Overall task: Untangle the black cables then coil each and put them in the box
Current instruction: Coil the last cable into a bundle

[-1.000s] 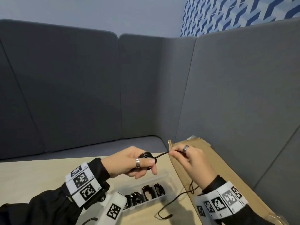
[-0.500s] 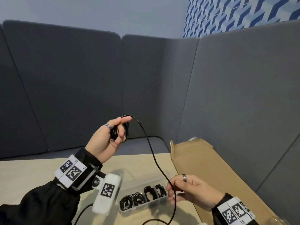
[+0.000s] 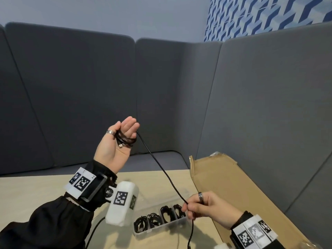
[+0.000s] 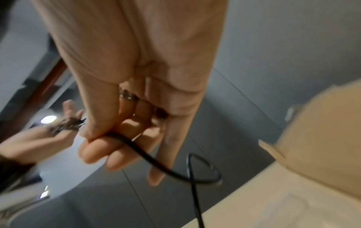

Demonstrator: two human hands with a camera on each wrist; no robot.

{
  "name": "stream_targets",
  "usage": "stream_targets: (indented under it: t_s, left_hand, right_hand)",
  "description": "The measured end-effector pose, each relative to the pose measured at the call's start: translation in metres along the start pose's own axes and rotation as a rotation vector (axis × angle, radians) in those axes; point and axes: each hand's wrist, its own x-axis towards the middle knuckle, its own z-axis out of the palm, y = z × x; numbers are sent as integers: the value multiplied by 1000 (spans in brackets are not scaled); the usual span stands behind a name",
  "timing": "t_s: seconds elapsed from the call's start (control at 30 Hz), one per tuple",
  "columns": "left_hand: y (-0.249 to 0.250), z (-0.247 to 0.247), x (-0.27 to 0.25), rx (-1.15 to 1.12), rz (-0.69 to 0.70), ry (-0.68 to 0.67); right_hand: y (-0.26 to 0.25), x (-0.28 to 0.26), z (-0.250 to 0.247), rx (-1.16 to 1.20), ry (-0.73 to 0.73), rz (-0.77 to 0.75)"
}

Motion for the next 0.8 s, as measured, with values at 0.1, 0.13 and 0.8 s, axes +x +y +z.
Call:
stream_targets:
  t_s: [0.1,0.13,0.8]
  left_hand:
    - [-8,8,1,120,58,-76]
    - [-12,9,3,194,87,-91]
    - [16,-54,27,2105,376,-299]
  right_hand:
    - [-10,7,11,-357,94,-18]
    - [-13,9,17,-438,143,-23]
    - [10,-7,-66,-1146,475,145]
